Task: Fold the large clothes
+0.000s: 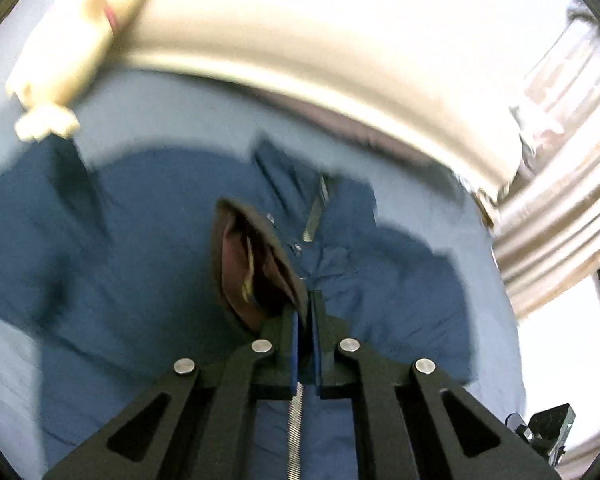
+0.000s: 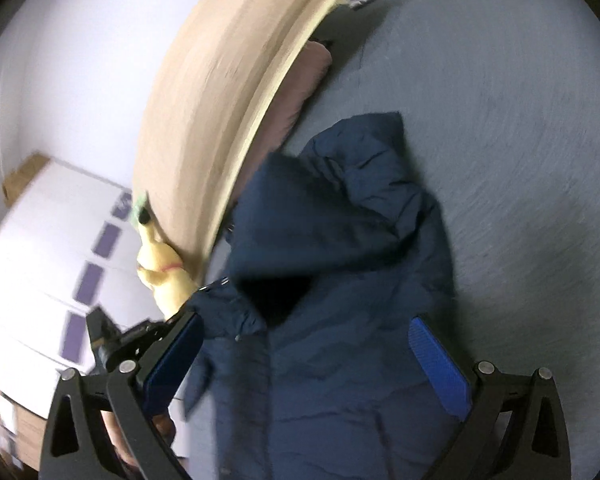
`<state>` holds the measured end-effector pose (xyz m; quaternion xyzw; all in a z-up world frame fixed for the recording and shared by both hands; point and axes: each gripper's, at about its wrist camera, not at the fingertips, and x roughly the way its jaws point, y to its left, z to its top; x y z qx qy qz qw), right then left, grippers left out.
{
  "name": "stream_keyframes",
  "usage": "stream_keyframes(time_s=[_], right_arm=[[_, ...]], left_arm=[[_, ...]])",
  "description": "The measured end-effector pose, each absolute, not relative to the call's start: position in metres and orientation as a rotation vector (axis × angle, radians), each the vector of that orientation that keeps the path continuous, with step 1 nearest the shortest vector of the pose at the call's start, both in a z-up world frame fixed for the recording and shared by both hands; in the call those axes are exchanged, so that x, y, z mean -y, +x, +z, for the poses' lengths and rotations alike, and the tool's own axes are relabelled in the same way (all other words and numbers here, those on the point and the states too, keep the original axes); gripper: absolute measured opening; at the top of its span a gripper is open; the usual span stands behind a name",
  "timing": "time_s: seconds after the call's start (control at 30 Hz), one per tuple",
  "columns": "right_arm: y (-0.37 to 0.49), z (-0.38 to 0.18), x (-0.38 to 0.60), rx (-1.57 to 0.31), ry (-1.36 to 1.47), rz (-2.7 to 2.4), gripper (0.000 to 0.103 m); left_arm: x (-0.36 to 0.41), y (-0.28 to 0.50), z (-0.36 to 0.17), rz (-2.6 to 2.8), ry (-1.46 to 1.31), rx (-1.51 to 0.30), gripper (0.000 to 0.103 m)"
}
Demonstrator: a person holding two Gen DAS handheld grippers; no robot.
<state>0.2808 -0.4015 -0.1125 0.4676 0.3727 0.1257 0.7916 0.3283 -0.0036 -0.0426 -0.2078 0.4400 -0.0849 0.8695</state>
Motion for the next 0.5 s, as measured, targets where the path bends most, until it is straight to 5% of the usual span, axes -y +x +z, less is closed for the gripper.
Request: stream_keyframes(time_s=[0.5], right_arm=[[0.348, -0.168, 0.379, -0.857, 1.355, 0.078, 0.098]], left_arm=[[-0.040, 0.327, -0.068, -0.076, -0.294, -0.918, 0.005]])
